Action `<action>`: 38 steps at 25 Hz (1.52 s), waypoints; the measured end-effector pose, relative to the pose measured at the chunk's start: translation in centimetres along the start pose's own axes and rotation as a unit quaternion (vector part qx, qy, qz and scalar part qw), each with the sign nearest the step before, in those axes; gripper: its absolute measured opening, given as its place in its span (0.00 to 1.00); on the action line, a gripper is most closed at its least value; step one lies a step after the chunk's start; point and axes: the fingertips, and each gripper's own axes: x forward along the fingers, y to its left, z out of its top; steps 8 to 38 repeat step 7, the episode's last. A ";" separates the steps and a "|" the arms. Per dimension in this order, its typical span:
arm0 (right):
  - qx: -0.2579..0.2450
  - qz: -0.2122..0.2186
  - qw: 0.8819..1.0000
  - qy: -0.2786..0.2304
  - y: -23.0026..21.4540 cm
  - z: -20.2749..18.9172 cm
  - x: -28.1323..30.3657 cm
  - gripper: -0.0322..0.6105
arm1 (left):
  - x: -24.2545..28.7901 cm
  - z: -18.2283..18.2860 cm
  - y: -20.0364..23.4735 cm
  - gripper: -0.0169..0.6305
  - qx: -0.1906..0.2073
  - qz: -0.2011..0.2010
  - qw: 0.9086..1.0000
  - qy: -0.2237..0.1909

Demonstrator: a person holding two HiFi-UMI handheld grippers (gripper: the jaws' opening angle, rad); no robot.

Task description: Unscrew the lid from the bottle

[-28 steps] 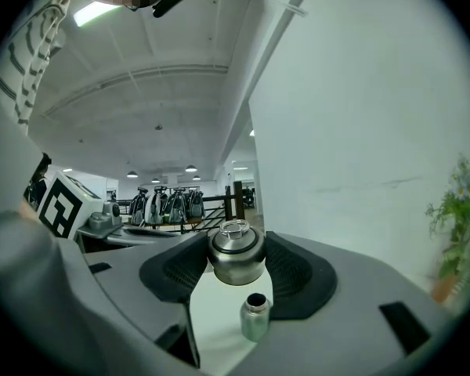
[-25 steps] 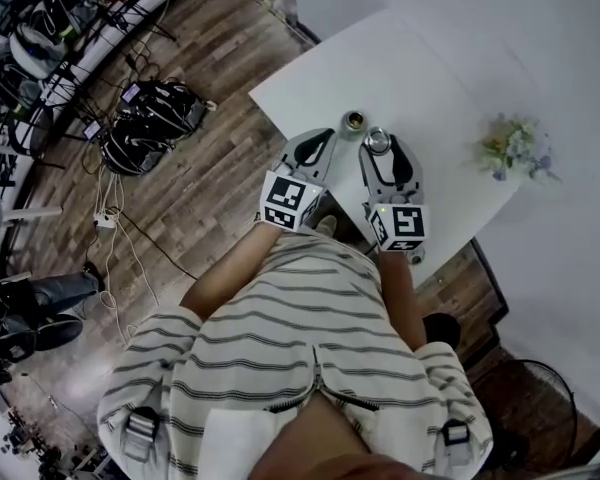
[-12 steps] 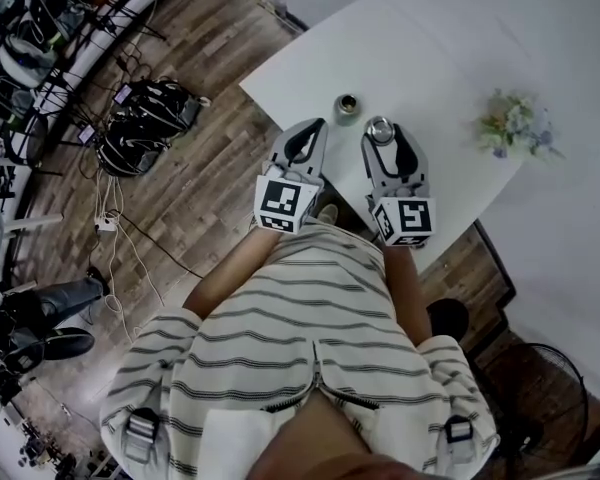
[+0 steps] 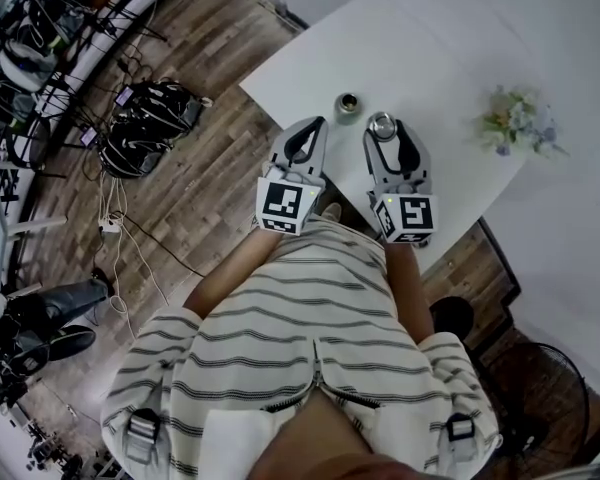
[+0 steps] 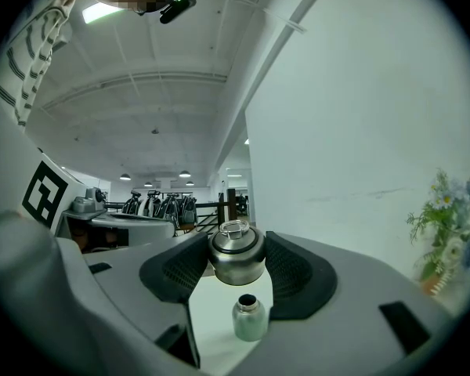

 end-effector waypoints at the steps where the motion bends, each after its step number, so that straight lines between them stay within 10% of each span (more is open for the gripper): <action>1: 0.000 0.000 1.000 0.000 0.0 0.0 0.0 0.43 | 0.0 0.0 0.1 0.02 0.001 0.000 1.000 0.000; 38: 0.000 0.000 1.000 0.000 0.2 0.1 -0.1 0.42 | -0.2 0.3 0.1 0.02 -0.001 0.003 1.000 -0.003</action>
